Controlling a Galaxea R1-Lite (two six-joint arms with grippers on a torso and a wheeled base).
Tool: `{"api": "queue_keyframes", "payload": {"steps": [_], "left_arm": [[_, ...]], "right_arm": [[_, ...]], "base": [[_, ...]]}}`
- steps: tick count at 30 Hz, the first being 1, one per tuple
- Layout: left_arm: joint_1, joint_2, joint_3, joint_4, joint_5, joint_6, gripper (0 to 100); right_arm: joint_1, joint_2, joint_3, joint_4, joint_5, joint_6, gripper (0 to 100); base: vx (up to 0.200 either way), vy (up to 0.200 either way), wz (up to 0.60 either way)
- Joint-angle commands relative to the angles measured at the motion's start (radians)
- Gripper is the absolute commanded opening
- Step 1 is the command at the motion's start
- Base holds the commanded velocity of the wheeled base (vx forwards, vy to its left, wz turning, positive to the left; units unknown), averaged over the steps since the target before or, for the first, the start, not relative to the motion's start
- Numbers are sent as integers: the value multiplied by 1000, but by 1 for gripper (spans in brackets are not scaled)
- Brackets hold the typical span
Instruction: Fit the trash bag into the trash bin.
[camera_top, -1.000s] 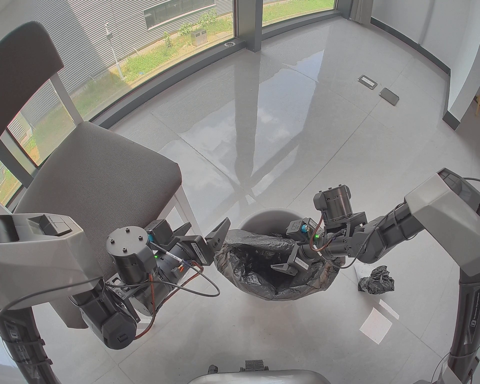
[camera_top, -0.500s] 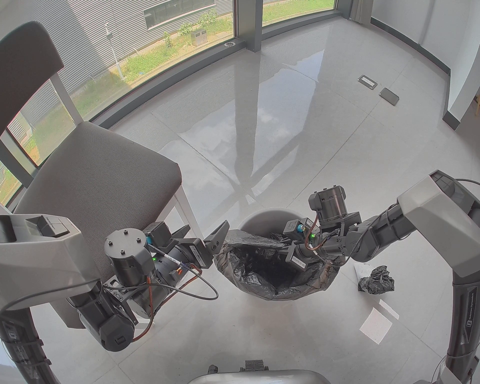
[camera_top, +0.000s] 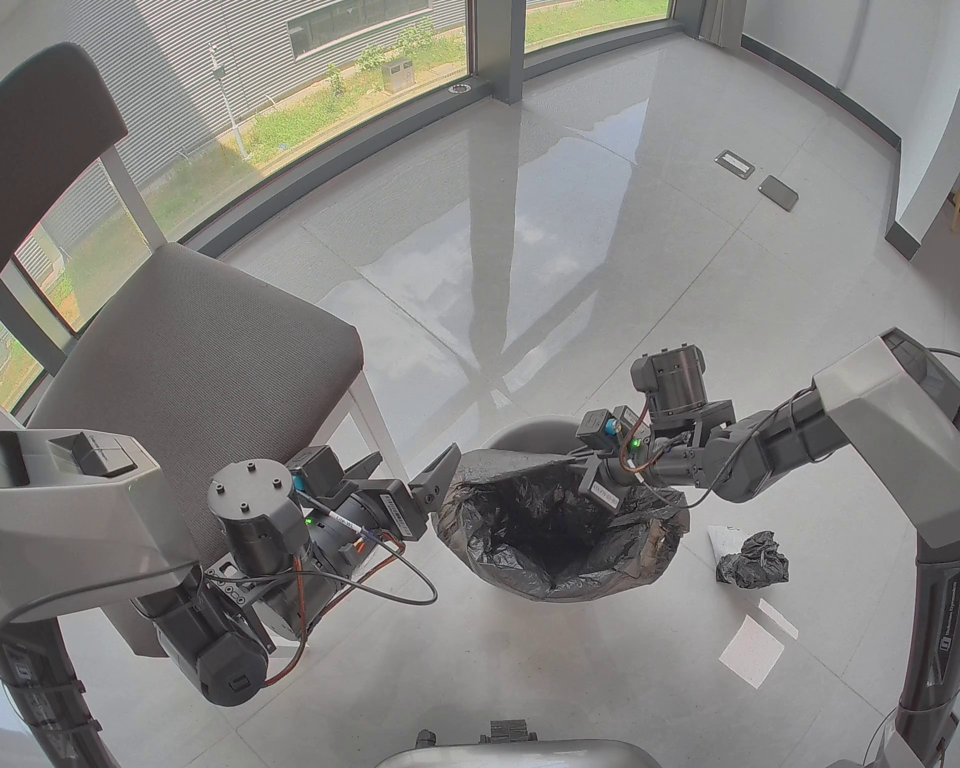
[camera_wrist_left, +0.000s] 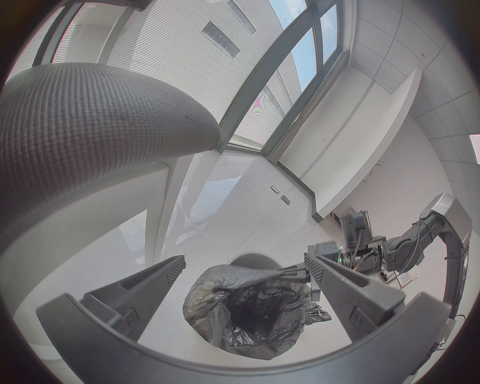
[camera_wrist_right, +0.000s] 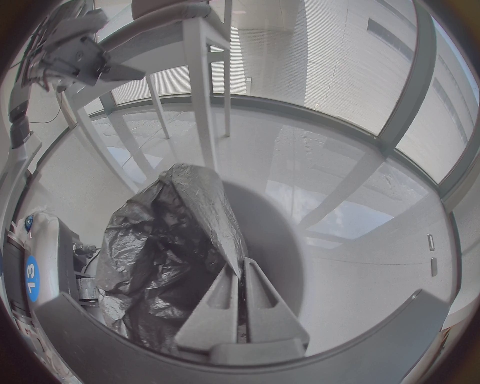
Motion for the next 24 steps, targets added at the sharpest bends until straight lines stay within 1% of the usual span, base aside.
{"api": "queue_keyframes", "payload": {"steps": [1,10,14,22,24], "left_arm": [[0,-1,4,-15,0,-1,100],[0,-1,16,-15,0,-1,100],[-1,-1,16,-15,0,-1,100],[-3,2,19,-15,1,-1,100],[-3,2,20,-15,1,-1,100]], "right_arm": [[-17,-6,-65,33,-1,-8,0],[-38,35,-240,131,1,-18,0],[-45,56,-281,147,1,-22,0],[-55,144,-464,222,1,-28,0],[-55,153,-481,228,1,-29,0]], "base": [[0,0,0],[0,0,0],[0,0,0],[0,0,0],[0,0,0]]}}
